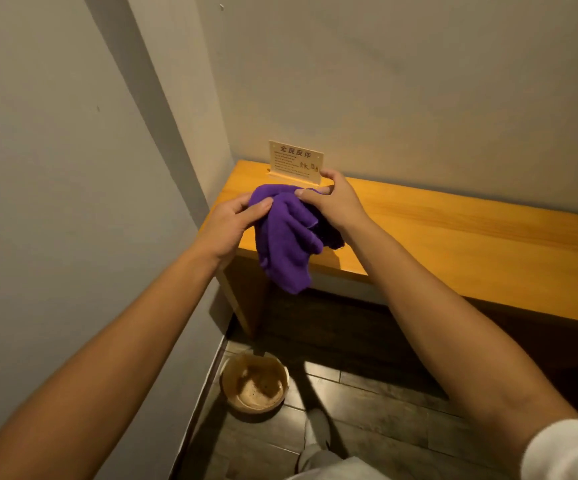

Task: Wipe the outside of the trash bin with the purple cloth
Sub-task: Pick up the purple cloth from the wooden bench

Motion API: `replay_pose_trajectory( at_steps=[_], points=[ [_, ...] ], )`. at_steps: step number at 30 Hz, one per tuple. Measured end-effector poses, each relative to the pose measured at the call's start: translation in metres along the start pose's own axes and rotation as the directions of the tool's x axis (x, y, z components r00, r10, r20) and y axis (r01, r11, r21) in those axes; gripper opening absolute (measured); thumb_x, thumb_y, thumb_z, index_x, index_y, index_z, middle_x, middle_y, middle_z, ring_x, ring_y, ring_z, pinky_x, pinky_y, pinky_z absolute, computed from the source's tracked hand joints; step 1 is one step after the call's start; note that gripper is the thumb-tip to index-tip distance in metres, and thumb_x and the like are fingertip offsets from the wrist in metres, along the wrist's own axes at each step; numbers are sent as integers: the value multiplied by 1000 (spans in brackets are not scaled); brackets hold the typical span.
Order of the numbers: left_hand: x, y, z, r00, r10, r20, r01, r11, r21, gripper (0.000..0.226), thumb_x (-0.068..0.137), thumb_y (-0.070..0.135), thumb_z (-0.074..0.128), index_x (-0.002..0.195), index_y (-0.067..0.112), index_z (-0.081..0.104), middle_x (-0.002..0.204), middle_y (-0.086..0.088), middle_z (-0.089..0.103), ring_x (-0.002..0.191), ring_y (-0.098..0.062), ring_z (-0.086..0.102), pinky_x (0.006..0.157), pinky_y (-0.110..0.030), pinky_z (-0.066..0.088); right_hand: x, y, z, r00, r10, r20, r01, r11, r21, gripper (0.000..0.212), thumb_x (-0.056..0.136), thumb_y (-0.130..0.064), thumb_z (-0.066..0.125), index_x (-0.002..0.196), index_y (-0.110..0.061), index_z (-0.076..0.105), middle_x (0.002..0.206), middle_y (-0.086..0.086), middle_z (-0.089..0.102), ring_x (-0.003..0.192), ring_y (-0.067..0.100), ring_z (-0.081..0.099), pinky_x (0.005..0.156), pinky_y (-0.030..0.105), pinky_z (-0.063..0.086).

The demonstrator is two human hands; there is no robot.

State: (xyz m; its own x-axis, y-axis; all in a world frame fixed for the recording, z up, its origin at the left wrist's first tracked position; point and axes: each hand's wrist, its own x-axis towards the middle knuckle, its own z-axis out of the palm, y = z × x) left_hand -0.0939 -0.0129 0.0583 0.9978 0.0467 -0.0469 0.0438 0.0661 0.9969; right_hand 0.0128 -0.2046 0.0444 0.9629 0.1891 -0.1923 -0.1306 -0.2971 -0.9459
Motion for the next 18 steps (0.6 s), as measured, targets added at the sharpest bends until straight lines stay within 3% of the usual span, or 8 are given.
replay_pose_trajectory(
  at_steps=[2, 4, 7, 9, 12, 14, 16, 18],
  points=[
    [-21, 13, 0, 999, 47, 8, -47, 999, -2, 34, 94, 29, 68, 125, 15, 71, 134, -5, 67, 124, -18, 61, 103, -29, 47, -29, -6, 8, 999, -7, -36, 6, 999, -31, 80, 86, -46, 82, 152, -25, 42, 127, 3, 66, 107, 19, 67, 97, 44, 58],
    [-45, 21, -2, 998, 54, 26, -54, 998, -14, 36, 92, 35, 69, 123, 18, 72, 130, -1, 70, 119, -14, 64, 95, -23, 50, -63, -8, 17, 986, -123, -112, 104, 981, -163, 65, 91, -47, 75, 147, -26, 49, 140, -2, 60, 113, 11, 59, 98, 39, 55],
    [-77, 21, -4, 999, 30, 27, -27, 996, -88, 27, 93, 27, 72, 117, 17, 75, 116, -2, 77, 109, -16, 70, 92, -30, 55, -110, -11, 23, 937, -289, -195, 248, 946, -209, 36, 94, -53, 66, 120, -29, 64, 125, -7, 66, 110, 7, 60, 90, 32, 53],
    [-99, 14, -6, 999, -13, 34, 18, 990, -142, 28, 91, 24, 74, 117, 13, 75, 116, -9, 76, 112, -26, 69, 100, -43, 52, -143, -14, 25, 972, -233, -24, 229, 967, -113, 48, 91, -68, 58, 122, -32, 64, 121, -14, 67, 111, 4, 62, 83, 25, 49],
    [-126, 6, -4, 995, -37, 96, 59, 969, -241, 34, 89, 24, 75, 121, 11, 73, 121, -13, 72, 117, -31, 65, 100, -44, 53, -182, -8, 34, 971, -115, 210, 143, 982, -126, 65, 92, -72, 56, 140, -28, 58, 135, -8, 64, 120, 10, 62, 95, 30, 53],
    [-137, 2, -2, 995, -14, 98, 40, 963, -265, 31, 89, 24, 75, 118, 13, 75, 117, -7, 75, 112, -22, 69, 92, -33, 56, -197, -3, 39, 963, -95, 251, 128, 985, -119, 56, 94, -65, 56, 124, -20, 69, 115, -6, 76, 105, 10, 71, 92, 32, 57],
    [-148, -1, -3, 997, 2, 78, 17, 971, -238, 25, 88, 23, 74, 113, 18, 77, 111, 0, 78, 107, -14, 71, 85, -24, 57, -211, 0, 42, 962, -127, 242, 151, 985, -84, 37, 103, -52, 56, 103, -21, 75, 90, -12, 79, 85, 3, 74, 75, 20, 54],
    [-158, -6, -6, 999, 19, 43, -12, 988, -153, 21, 91, 20, 73, 111, 21, 76, 108, 6, 79, 105, -9, 72, 82, -21, 56, -221, -1, 44, 965, -164, 206, 189, 976, -107, 27, 105, -43, 58, 94, -25, 76, 84, -12, 78, 82, 5, 73, 69, 20, 51]
  ],
)
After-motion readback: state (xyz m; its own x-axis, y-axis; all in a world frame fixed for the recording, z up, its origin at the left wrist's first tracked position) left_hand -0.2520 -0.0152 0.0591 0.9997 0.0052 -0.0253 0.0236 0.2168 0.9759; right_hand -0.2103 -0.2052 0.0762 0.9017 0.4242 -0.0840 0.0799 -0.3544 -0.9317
